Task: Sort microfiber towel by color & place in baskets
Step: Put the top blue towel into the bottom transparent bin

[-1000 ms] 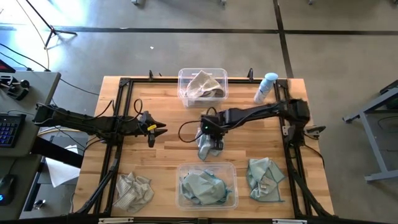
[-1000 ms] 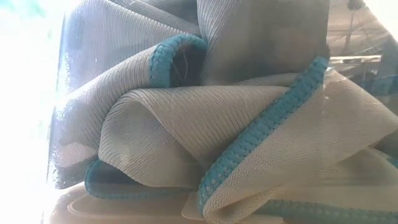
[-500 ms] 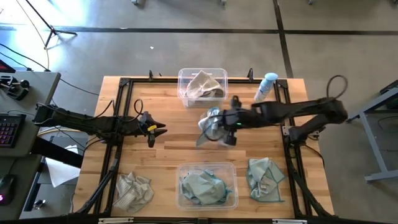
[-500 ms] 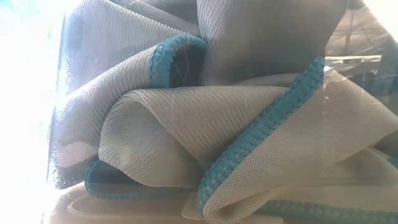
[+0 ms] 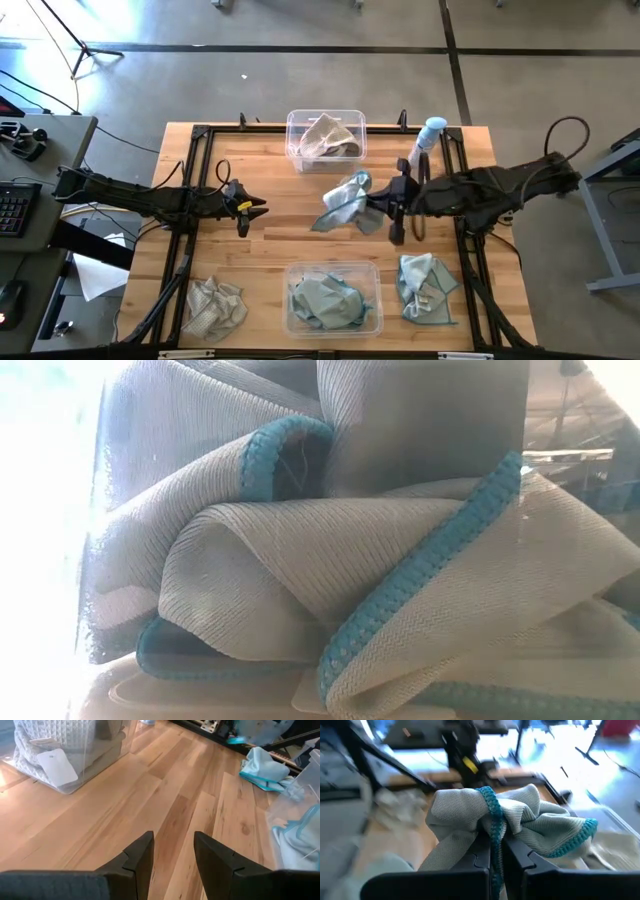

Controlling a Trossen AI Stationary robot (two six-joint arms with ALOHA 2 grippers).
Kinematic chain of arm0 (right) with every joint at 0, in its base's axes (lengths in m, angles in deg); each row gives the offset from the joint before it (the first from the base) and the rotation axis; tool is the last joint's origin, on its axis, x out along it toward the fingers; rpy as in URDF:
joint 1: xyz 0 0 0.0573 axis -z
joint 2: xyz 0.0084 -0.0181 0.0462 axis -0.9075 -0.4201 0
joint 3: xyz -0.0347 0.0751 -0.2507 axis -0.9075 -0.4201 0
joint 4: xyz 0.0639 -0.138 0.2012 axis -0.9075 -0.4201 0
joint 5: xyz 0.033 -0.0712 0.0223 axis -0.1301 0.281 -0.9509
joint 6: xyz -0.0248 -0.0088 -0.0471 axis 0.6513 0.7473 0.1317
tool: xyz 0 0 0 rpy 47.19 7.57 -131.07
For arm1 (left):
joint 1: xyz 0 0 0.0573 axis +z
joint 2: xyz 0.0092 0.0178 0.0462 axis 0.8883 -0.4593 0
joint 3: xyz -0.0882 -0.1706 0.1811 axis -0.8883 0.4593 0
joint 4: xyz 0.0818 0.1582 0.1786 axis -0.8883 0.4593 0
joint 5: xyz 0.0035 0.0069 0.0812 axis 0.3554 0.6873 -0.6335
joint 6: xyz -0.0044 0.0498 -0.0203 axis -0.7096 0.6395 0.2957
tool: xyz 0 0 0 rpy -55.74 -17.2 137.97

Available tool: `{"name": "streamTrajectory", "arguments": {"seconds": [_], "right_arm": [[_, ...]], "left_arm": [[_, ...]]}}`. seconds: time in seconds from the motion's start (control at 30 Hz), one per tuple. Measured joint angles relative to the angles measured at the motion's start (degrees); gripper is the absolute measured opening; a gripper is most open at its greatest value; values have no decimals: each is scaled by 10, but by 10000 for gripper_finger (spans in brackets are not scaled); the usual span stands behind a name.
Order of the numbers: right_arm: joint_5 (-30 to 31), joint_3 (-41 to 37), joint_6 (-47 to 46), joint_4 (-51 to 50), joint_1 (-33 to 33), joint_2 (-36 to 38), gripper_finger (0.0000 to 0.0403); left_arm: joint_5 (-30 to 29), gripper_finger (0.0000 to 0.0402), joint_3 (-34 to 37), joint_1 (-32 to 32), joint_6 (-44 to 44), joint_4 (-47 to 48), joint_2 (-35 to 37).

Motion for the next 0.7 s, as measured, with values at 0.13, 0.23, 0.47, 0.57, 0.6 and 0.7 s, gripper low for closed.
{"name": "streamTrajectory", "arguments": {"seconds": [0.13,0.23,0.47,0.57,0.6,0.7], "right_arm": [[0,0,8,68,-29,-1,4],[0,0,13,118,-49,-2,3],[1,0,11,226,-90,-2,3],[1,0,5,250,-104,-2,3],[2,0,-3,256,-108,-2,3],[19,0,-15,278,-121,-9,3]], "left_arm": [[0,129,0,0,0,0,0],[0,129,0,0,0,1,0],[0,129,0,0,0,3,0],[0,129,0,0,0,3,0],[0,129,0,0,0,3,0],[0,129,0,0,0,3,0]]}}
